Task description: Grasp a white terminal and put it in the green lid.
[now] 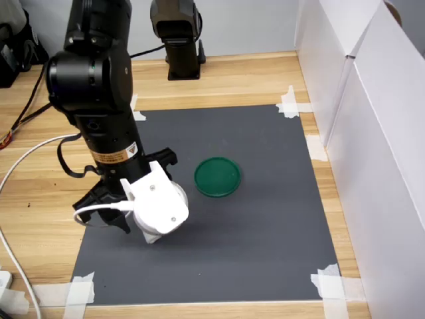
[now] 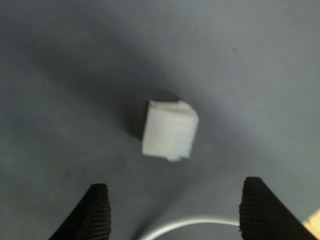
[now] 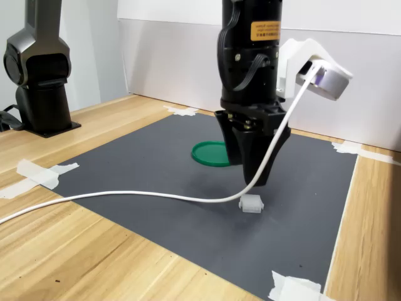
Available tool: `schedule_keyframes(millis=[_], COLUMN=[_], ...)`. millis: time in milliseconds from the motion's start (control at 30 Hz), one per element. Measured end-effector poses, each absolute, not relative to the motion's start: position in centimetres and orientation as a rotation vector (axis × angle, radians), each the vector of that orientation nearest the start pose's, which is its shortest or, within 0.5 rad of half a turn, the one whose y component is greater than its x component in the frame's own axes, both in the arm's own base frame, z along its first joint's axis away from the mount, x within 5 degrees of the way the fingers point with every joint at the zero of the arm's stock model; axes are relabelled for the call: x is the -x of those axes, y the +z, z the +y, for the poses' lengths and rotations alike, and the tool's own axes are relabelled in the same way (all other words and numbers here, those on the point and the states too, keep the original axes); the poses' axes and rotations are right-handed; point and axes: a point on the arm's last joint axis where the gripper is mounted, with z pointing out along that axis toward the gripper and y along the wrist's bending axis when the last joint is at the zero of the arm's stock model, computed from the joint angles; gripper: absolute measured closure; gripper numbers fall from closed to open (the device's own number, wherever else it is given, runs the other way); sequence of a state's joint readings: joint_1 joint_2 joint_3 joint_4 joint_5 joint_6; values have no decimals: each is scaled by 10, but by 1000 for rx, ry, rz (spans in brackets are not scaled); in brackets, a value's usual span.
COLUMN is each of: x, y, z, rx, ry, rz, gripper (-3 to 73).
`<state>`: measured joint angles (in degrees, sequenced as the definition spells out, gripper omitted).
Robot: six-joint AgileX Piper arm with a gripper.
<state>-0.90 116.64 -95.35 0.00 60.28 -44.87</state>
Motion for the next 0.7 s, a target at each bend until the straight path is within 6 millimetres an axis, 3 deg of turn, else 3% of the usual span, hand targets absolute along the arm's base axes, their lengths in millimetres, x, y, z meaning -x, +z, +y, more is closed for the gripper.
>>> schedule_keyframes(millis=[700], x=[-441], y=[184], z=[-8], rx=[1060], ry=[-75], rz=[2745], gripper=[66])
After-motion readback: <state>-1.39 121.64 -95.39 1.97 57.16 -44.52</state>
